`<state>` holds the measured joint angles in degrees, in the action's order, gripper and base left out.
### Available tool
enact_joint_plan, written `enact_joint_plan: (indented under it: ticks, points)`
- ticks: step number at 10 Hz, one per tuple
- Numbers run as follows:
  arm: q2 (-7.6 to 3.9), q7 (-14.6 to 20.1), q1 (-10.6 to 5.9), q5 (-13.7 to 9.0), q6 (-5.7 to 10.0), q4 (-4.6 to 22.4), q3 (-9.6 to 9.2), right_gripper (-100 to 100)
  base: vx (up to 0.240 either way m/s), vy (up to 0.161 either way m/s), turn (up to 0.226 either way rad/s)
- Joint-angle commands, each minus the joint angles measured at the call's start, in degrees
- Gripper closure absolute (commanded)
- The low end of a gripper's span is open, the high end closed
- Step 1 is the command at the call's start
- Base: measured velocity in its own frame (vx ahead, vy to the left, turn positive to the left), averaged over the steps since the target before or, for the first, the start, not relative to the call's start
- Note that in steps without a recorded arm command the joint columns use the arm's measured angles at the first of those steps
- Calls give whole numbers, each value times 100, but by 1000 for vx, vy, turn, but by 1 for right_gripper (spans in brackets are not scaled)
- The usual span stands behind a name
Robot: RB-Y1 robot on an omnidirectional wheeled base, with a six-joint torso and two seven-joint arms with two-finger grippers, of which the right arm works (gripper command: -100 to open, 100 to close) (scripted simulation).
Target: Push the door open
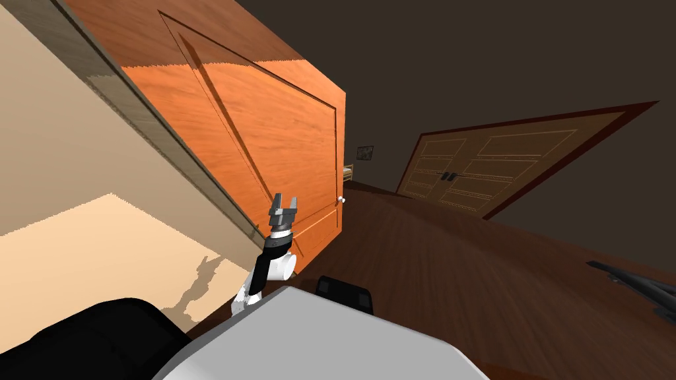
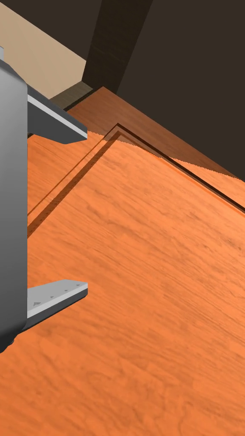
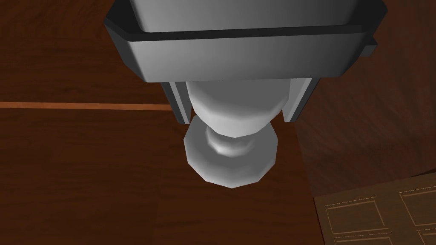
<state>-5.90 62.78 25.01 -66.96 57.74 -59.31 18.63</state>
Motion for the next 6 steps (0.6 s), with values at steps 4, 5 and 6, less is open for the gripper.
enact_joint_plan:
  ticks: [4, 5, 6]
  points:
    - [24, -28, 140, -317, 134, 80, 337, 100, 153, -171, -48]
    - [35, -34, 160, -389, 160, 100, 407, 100, 206, -139, -83]
    - [45, -39, 178, -454, 182, 120, 471, 100, 217, -148, -77]
